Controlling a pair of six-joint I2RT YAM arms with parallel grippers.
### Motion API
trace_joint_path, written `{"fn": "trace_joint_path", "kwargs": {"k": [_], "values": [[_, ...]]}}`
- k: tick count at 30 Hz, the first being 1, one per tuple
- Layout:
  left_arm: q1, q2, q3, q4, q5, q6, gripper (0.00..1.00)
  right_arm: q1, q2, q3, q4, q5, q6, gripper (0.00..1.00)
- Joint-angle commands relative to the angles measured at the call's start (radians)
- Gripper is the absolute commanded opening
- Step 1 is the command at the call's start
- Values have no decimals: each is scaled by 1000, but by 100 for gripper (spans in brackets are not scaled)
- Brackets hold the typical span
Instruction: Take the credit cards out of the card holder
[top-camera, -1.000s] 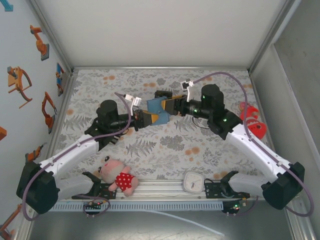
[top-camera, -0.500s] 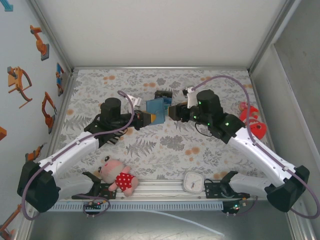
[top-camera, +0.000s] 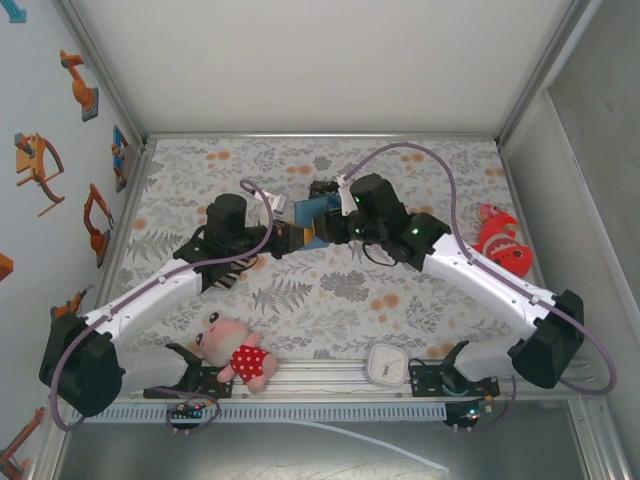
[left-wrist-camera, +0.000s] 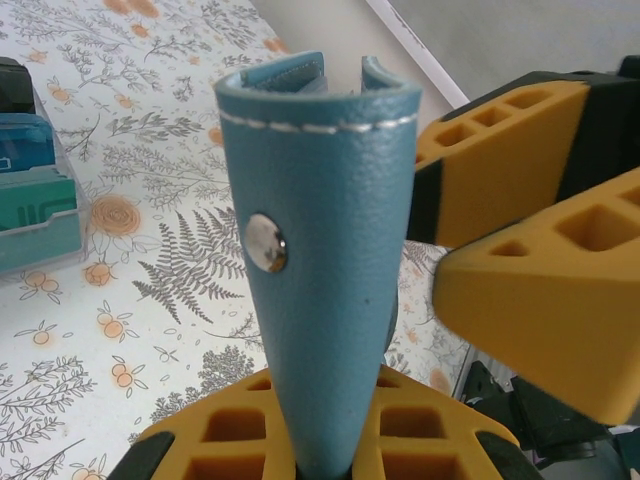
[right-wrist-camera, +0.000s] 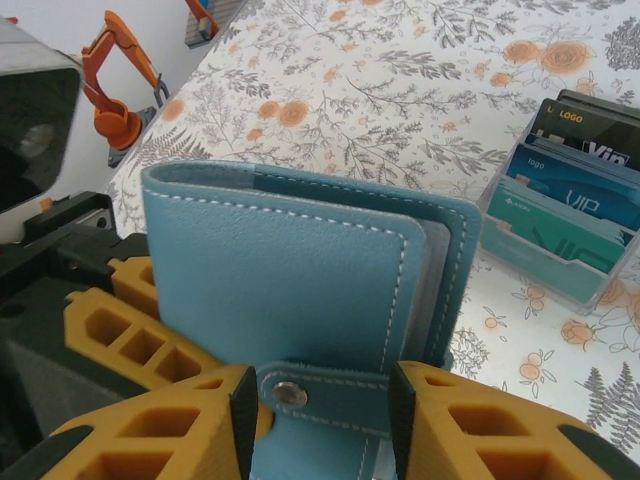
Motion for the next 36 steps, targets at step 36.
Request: {"fn": "trace_joint_path", "kwargs": {"k": [36], "values": [[-49,-15,47,168,25,14,0,13,123,61,-133,148,63,33]]}}
